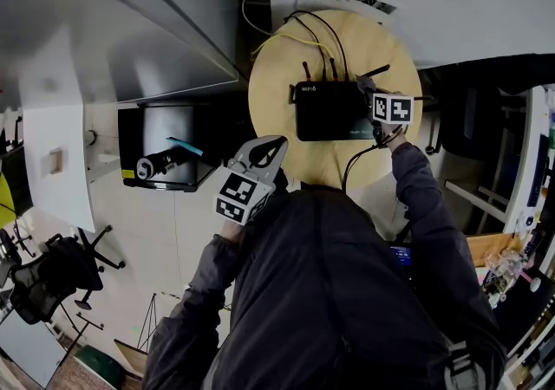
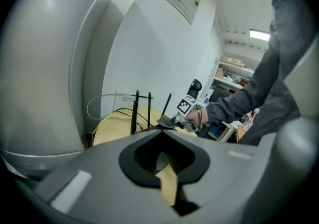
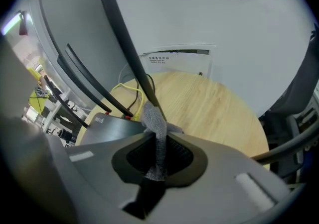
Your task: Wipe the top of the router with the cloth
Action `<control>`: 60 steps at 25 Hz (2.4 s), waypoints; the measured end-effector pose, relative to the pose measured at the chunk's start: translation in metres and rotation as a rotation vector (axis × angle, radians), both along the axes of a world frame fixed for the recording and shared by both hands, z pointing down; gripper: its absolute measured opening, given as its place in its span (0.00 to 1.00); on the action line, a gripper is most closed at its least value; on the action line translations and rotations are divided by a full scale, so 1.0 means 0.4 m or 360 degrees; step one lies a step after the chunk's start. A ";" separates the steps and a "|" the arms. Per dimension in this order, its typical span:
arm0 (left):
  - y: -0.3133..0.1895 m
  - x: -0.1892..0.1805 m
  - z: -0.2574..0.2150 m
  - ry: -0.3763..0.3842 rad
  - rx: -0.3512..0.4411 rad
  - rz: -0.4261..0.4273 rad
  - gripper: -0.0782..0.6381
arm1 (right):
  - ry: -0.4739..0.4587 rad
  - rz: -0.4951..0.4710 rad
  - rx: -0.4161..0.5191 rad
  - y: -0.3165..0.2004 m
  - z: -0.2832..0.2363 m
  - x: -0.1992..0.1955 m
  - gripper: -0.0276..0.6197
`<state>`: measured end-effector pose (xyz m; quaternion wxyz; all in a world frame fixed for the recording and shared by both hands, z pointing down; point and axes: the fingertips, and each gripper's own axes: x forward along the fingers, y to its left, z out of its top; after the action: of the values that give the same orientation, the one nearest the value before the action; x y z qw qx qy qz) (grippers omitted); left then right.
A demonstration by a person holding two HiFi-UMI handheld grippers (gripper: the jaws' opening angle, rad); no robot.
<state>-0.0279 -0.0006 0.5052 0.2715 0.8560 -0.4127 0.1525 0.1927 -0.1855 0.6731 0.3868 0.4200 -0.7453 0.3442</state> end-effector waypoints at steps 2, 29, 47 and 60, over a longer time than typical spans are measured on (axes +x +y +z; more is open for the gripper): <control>0.003 -0.003 0.000 0.0001 0.0001 0.0001 0.11 | -0.0085 -0.0013 0.0014 0.017 -0.018 -0.047 0.09; 0.023 -0.026 -0.004 0.0001 0.0013 0.0046 0.11 | -0.0120 -0.0519 -0.0036 0.201 0.008 -0.304 0.09; 0.009 0.013 -0.006 -0.0016 0.0015 0.0142 0.11 | -0.0008 -0.0086 -0.0018 0.138 0.015 0.046 0.09; 0.020 0.029 -0.006 -0.0023 0.0015 0.0164 0.11 | -0.0192 -0.0383 0.0036 0.260 -0.030 -0.252 0.09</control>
<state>-0.0164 0.0074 0.5027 0.2564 0.8763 -0.3705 0.1705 0.0920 -0.0815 0.6613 0.3749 0.3105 -0.8161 0.3114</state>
